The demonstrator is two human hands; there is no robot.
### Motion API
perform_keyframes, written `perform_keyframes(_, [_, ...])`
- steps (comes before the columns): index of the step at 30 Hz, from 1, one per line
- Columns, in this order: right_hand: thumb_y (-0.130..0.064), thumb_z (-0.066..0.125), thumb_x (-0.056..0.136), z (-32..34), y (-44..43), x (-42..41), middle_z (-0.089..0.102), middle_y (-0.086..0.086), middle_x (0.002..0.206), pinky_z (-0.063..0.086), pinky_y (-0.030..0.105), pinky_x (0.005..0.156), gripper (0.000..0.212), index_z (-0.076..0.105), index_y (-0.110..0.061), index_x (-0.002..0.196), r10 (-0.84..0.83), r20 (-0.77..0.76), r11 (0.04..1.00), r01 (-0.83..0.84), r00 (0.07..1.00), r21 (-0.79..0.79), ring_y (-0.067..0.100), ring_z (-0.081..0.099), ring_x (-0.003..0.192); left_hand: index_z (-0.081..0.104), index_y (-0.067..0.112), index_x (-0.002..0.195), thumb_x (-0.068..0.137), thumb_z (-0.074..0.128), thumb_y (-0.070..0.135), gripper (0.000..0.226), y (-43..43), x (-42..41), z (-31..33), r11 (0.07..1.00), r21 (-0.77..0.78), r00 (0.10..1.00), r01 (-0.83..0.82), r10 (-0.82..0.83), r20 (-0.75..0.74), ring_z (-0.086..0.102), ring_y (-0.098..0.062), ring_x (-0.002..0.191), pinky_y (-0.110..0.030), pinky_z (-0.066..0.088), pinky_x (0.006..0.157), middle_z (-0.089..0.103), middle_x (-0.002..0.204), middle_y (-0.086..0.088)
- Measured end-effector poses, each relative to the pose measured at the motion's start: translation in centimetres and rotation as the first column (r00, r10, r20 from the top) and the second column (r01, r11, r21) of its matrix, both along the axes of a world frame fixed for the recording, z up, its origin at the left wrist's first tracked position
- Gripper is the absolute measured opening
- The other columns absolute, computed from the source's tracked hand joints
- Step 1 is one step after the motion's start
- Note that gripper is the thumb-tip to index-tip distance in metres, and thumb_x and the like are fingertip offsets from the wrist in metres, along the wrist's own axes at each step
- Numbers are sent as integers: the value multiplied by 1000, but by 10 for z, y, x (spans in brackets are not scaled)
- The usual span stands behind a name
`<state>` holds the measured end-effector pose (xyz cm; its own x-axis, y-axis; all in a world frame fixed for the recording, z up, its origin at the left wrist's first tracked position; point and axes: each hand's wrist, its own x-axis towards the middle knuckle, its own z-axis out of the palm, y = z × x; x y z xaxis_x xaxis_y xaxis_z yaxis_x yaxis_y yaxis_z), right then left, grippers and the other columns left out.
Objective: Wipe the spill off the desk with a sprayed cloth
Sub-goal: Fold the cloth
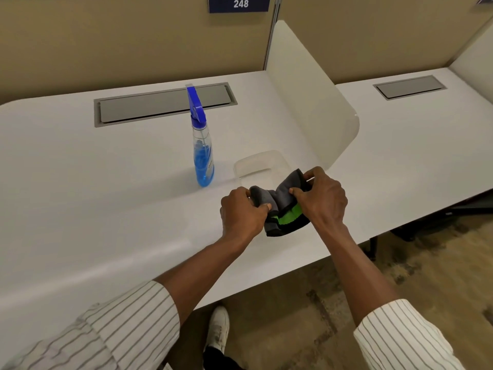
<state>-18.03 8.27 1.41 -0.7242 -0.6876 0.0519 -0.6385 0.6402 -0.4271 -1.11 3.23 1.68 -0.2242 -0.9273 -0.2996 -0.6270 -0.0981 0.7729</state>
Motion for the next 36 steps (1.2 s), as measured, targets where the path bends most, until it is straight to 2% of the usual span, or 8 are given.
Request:
perform_keyframes(5, [-41,83,81,5,-2,-5,77,2,99,46,31,71,40,64,-22,110,6,19,999,-5,1000,-32,29,72,91,68,12,127,84,88,37,53,-4,-1,2,999,9,998,-49,49,-32,72,-20,99,-38,60,97,77,104,-2])
perform_keyframes(10, [-42,81,80,4,-5,-5,78,2,99,51,35,75,38,65,-22,109,10,35,999,-9,999,-41,31,72,93,69,12,125,83,89,37,53,-6,-2,3,997,17,995,-79,80,-68,72,-18,94,-37,60,94,74,94,3])
perform_keyframes(15, [-42,80,80,16,-10,-13,78,1,97,49,33,73,35,67,-24,107,15,34,999,-14,999,-51,30,72,91,71,15,119,78,93,35,51,-14,-1,3,984,114,972,-137,156,-176,77,-19,87,-43,64,91,77,86,2])
perform_keyframes(18, [-41,80,79,20,-18,-16,78,0,95,51,34,75,33,67,-25,105,15,35,997,-13,999,-79,29,72,91,70,15,118,78,93,34,51,-19,-2,6,982,109,963,-154,174,-208,77,-19,86,-43,65,89,77,86,1])
perform_keyframes(25, [-31,72,79,5,-27,-14,70,-6,86,48,32,72,28,66,-24,105,48,106,998,-45,993,-34,28,70,86,68,13,124,82,90,36,53,-21,-3,-1,991,43,982,-130,135,-135,72,-18,92,-35,61,93,69,86,7])
perform_keyframes(30, [-34,73,84,-12,-27,-17,77,1,100,52,35,76,29,66,-22,110,83,76,996,-81,994,-23,28,72,90,67,14,124,82,91,34,52,-21,-1,-12,995,5,989,-103,103,-107,69,-15,92,-34,60,94,67,90,7])
perform_keyframes(34, [-36,77,86,-25,-26,-14,77,2,104,55,38,78,34,65,-19,113,128,41,992,-127,991,-18,29,72,93,67,16,111,79,93,30,44,-18,-3,-18,997,-62,995,-56,50,-86,69,-16,89,-34,60,90,67,93,7])
perform_keyframes(36, [-35,77,87,-33,-25,-10,75,4,103,56,40,76,33,64,-17,111,165,-20,986,-165,986,-8,30,70,93,68,16,107,79,92,31,40,-18,-6,-23,993,-116,1000,9,-11,-15,69,-18,92,-36,59,89,70,99,3])
